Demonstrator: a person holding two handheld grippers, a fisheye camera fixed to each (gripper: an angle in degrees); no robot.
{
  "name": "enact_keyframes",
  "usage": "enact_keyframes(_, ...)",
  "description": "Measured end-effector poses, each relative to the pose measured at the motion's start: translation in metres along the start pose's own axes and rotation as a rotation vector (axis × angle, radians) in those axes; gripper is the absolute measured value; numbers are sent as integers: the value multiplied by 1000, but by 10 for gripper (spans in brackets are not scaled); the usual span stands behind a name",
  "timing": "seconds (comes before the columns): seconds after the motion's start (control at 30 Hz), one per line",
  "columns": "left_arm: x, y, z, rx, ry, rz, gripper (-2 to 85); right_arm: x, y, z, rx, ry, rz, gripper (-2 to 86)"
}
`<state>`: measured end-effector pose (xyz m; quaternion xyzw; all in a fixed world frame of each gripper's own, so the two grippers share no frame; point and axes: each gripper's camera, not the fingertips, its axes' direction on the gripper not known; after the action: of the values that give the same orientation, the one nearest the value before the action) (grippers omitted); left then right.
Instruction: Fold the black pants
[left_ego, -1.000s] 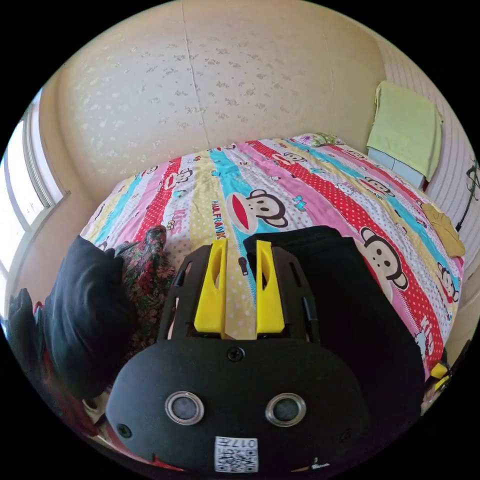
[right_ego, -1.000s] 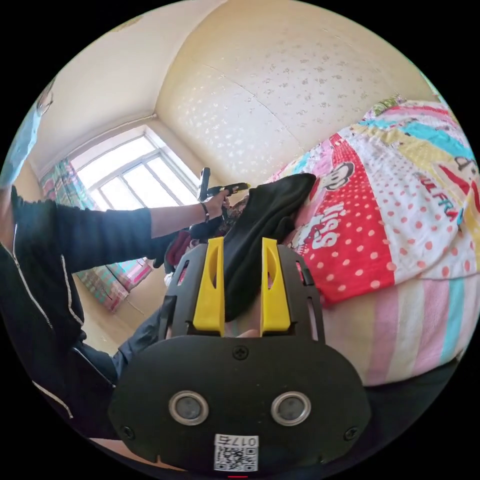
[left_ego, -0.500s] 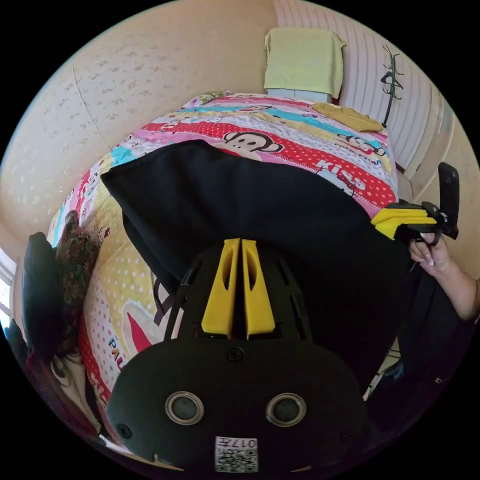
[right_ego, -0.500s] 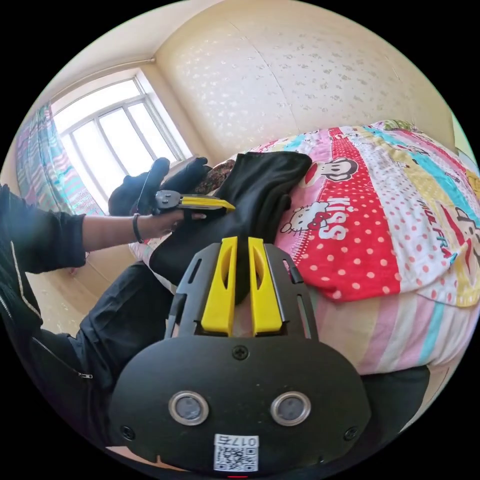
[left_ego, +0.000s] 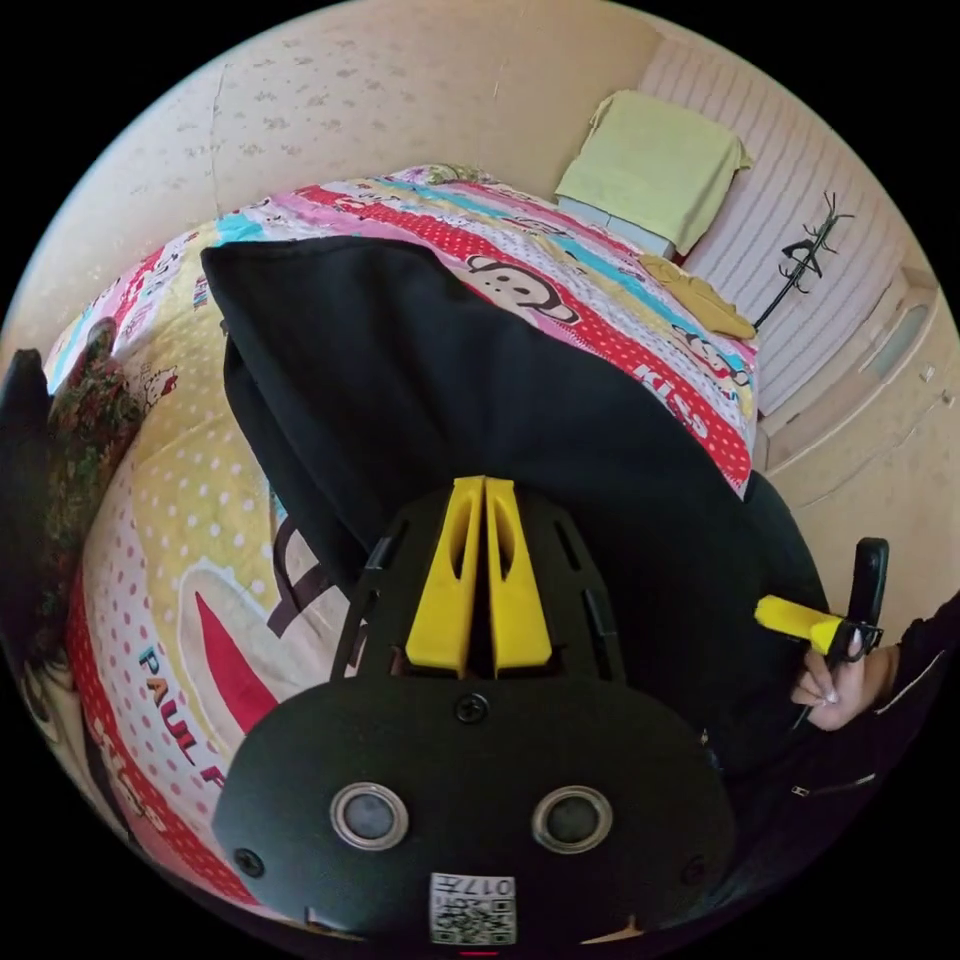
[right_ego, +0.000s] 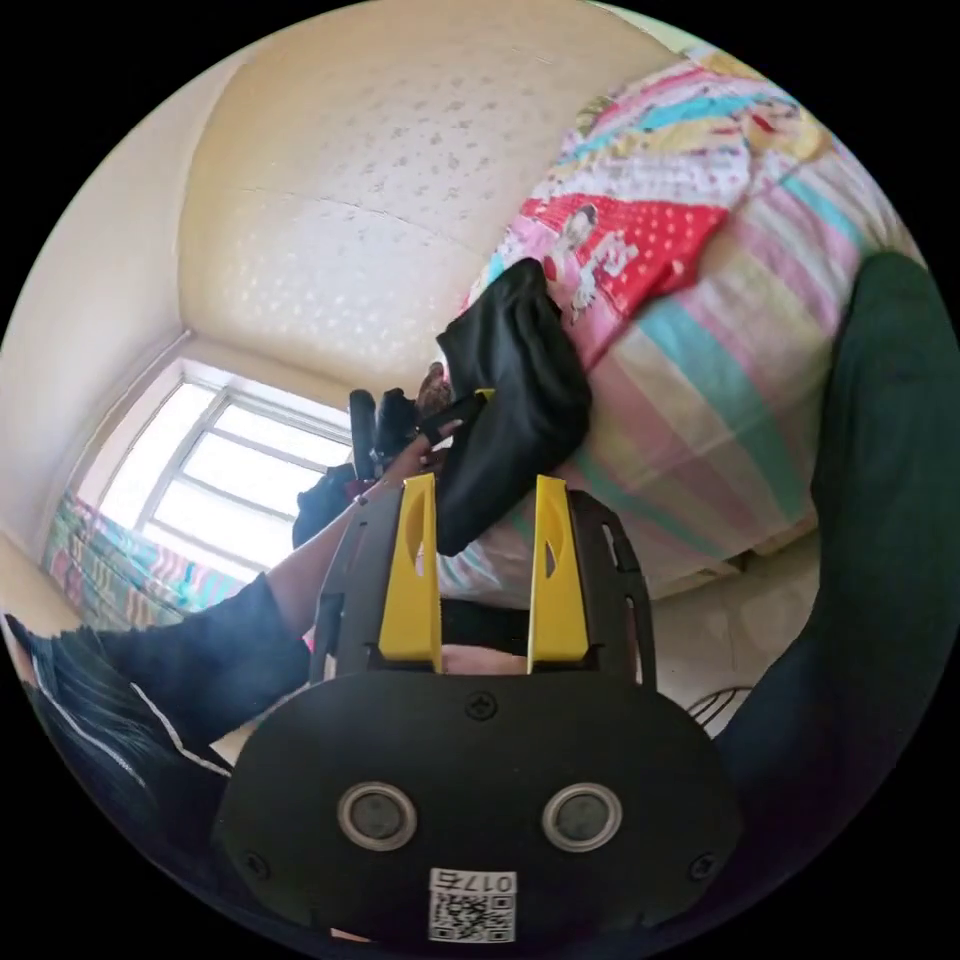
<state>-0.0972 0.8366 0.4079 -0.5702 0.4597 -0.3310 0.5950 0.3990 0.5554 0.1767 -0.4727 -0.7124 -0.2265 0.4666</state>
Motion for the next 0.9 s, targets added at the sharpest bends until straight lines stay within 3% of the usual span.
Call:
enact_keyframes(0.17, 7, 9, 1, 25, -35, 6, -6, 24, -11, 19, -7, -89, 33, 147)
enact_keyframes(0.33, 44, 17, 6, 36, -204, 95, -8, 38, -28, 28, 24, -156, 148, 146)
enact_keyframes(0.57, 37, 22, 7, 43, -143, 60, -7, 55, -39, 42, 93, -223, 334, 134)
enact_keyframes(0.9, 64, 31, 10, 55, -231, 92, -6, 62, -43, 38, 121, -237, 346, 64)
